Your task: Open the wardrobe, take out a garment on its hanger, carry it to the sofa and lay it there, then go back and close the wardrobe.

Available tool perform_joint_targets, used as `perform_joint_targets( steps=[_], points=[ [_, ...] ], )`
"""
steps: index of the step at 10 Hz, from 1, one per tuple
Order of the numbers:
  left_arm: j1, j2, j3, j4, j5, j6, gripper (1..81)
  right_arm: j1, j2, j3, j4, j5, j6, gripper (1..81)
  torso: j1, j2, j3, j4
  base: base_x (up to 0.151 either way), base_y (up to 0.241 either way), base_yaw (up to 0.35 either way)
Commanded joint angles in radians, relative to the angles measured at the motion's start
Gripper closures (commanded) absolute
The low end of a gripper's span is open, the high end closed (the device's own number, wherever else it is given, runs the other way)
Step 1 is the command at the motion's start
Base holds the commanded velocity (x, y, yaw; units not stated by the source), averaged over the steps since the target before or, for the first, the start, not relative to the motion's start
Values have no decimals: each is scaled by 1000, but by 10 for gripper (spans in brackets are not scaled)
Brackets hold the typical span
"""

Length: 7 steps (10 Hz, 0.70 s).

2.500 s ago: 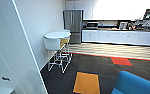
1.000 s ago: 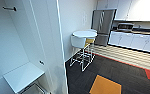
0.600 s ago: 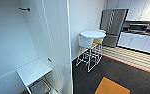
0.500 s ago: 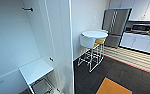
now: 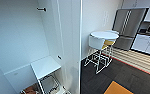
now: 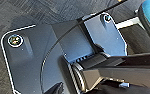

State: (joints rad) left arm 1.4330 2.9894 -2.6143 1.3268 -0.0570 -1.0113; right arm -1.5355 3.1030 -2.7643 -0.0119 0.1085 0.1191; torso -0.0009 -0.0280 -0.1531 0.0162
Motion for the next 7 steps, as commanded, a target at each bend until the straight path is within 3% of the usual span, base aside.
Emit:
perform_joint_targets(
  steps=[1,4,7],
  points=[
    [-35,-1,-1,-8,32,-12,10,34,4,-6,0,-56,-4,10,1,0,0,0,0,0,248],
    [-29,-22,-1,-113,42,-15,10,39,9,0,-2,-66,-4,10,1,0,0,0,0,0,249],
    [-15,-10,-1,-204,114,-15,10,45,2,-6,-8,-58,-6,10,1,0,0,0,0,0,250]
  ],
)
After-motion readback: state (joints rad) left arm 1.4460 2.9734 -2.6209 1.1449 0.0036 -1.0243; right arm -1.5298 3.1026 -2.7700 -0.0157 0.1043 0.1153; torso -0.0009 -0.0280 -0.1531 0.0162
